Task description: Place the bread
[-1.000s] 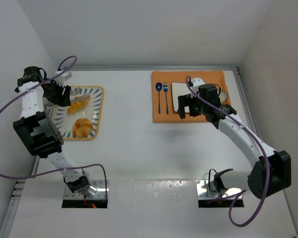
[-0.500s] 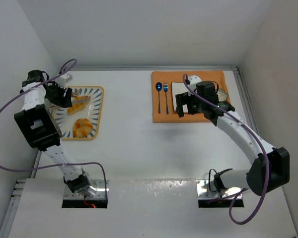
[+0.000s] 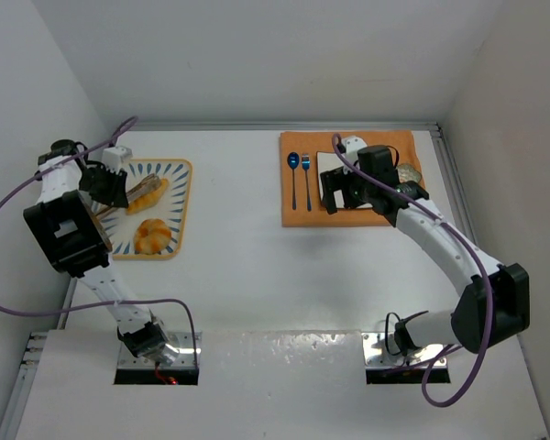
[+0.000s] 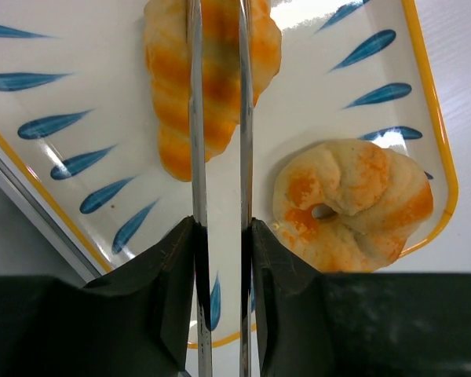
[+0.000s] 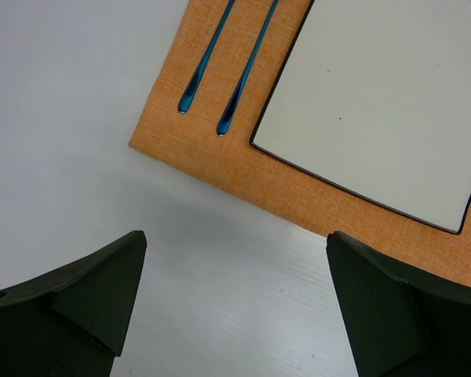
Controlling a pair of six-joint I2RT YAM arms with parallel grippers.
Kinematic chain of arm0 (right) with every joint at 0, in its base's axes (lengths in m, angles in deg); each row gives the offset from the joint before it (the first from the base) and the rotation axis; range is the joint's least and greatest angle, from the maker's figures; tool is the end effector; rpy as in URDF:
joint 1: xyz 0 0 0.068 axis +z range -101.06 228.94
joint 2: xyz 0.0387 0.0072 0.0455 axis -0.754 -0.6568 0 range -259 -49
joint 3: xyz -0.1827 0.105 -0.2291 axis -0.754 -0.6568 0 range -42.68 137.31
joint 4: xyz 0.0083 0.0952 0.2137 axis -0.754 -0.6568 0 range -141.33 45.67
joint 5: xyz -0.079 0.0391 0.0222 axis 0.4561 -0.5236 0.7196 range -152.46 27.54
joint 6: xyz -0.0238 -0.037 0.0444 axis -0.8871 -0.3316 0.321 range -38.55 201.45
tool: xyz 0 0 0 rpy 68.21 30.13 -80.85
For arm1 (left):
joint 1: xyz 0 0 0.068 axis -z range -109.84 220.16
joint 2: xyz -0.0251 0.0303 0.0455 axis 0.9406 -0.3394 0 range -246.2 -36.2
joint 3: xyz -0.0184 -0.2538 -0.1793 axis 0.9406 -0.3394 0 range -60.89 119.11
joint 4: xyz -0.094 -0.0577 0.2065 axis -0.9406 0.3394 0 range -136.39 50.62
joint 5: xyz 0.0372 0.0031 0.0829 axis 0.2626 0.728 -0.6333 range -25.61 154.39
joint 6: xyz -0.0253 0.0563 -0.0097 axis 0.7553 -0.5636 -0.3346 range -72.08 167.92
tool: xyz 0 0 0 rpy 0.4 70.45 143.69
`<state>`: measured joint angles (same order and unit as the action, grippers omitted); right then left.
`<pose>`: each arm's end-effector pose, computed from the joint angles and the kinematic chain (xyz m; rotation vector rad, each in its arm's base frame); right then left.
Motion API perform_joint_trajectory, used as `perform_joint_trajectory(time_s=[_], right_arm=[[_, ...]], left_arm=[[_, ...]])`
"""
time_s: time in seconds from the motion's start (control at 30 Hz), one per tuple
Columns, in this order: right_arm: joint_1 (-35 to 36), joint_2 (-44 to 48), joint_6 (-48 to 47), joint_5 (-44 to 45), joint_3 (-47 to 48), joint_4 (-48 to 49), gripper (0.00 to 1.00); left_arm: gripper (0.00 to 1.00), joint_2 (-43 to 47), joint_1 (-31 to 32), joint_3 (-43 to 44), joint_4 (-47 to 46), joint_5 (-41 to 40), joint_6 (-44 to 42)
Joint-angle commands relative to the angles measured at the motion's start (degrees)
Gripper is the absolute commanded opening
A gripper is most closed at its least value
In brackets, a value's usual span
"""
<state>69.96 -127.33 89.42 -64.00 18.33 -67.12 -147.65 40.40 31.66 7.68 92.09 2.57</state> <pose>0.2565 0.0999 0.3257 -0.2742 2.2713 0.2961 0.3482 0.1735 0.2720 0.4484 2.5661 -0.2714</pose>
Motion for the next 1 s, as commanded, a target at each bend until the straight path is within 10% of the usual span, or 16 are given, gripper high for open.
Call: perform_joint_trajectory(time_s=[0.0, 0.23, 0.47, 0.97], right_arm=[[0.4, 0.1, -0.8, 0.2, 2.5, 1.4, 0.97], [0.4, -1.0, -1.1, 0.0, 3.1, 1.9, 0.97], [0.3, -0.4, -0.9, 0.8, 2.6, 2.0, 0.97], [-15.7, 12.2, 11.8, 11.6, -12.0, -3.3, 0.96]], left_arm=[[0.33, 0.5, -1.3, 2.8, 4.9, 2.8, -2.8], [0.01, -0.8, -1.4, 8.7, 7.6, 5.5, 0.1], [0.0, 2.0, 0.1, 16.1, 8.4, 8.0, 4.6], [0.0, -12.1, 48.4, 38.0, -15.4, 0.7, 30.7]])
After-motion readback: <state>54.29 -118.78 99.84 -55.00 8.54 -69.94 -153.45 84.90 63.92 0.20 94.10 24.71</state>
